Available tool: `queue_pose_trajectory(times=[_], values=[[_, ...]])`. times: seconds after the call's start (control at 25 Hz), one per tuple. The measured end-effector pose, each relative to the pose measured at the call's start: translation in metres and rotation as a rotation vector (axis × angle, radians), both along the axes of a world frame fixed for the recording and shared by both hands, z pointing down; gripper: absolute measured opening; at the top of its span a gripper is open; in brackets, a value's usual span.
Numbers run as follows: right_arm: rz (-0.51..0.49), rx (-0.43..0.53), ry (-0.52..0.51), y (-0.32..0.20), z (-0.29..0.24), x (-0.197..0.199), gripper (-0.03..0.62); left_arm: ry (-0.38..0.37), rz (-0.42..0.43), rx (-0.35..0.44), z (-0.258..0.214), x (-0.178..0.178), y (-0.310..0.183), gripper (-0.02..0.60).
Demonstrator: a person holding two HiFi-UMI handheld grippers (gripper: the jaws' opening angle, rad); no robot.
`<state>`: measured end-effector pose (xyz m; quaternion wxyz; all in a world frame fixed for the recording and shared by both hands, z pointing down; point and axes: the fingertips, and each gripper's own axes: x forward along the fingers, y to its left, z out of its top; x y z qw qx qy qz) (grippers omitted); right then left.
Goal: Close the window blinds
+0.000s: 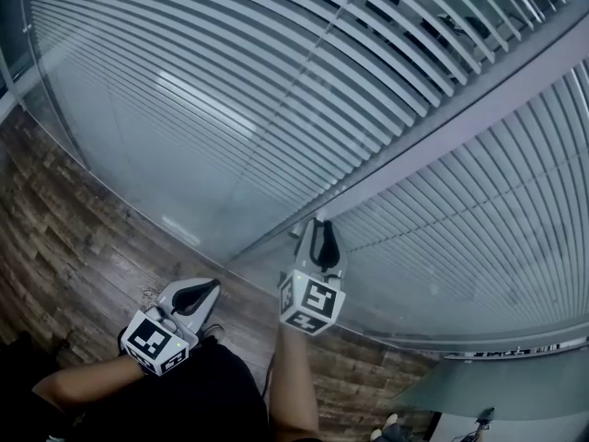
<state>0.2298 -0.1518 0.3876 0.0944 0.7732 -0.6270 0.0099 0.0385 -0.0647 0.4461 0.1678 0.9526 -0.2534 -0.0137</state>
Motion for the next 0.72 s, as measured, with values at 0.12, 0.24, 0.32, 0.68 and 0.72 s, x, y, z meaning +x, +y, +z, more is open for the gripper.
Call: queue_pose_trajectory(times=[0.12, 0.24, 0.32, 0.68, 0.72], values=[[-0.051, -0.133, 0.307, -0.001, 0.004, -0.01, 0.106, 0.0, 0.003, 0.0, 0.002, -0.002, 0.003, 0.002], [-0.124, -0.303, 0.674, -0.001, 0.012, -0.015, 0.104, 0.001, 0.015, 0.001, 0.005, 0.003, 0.006, 0.002], [-0.154, -0.389, 0.797, 0.0, 0.014, -0.02, 0.107, 0.008, 0.021, 0.0, 0.006, 0.002, 0.01, 0.002], [-0.028, 0.006, -0.195, 0.006, 0.008, 0.005, 0.129, 0.012, 0.04, -0.002, -0.001, 0.006, 0.007, 0.002], [-0.02, 0.019, -0.244, 0.004, 0.012, 0.007, 0.129, 0.009, 0.039, -0.007, 0.001, 0.006, 0.006, 0.002]])
